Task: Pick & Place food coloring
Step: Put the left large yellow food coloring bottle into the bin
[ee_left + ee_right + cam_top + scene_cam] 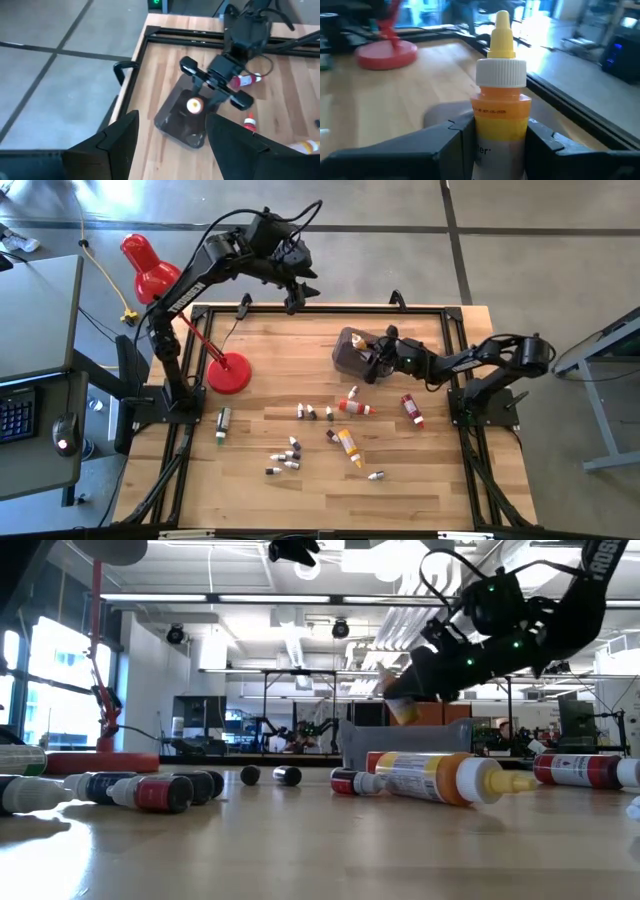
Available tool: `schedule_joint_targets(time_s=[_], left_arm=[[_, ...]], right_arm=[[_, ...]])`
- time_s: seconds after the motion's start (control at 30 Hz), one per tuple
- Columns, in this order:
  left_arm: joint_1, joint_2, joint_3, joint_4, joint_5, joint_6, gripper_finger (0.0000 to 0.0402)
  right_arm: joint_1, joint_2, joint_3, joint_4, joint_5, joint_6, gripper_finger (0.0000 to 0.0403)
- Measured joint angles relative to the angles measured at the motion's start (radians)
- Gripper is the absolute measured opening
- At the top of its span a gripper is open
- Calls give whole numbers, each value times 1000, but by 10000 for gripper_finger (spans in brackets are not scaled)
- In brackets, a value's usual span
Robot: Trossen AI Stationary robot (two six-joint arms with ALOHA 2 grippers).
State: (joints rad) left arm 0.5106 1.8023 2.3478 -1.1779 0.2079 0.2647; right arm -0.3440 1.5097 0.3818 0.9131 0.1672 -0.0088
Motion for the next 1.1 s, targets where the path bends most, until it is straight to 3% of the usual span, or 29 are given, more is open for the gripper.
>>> schedule_joint_targets(time_s=[0.17, 0.43, 0.7, 1.1], left_arm=[[0, 3, 0, 0, -4, 1, 225], [0, 3, 0, -8, -42, 1, 225], [0, 3, 0, -29, -43, 12, 225], [0, 3, -1, -29, -44, 19, 225]], right_arm=[[-26, 79, 57, -25, 19, -46, 115], [-97, 155, 201, -154, -98, -33, 115], [-138, 154, 288, -368, -105, -42, 154], [-143, 154, 291, -355, -104, -70, 161]])
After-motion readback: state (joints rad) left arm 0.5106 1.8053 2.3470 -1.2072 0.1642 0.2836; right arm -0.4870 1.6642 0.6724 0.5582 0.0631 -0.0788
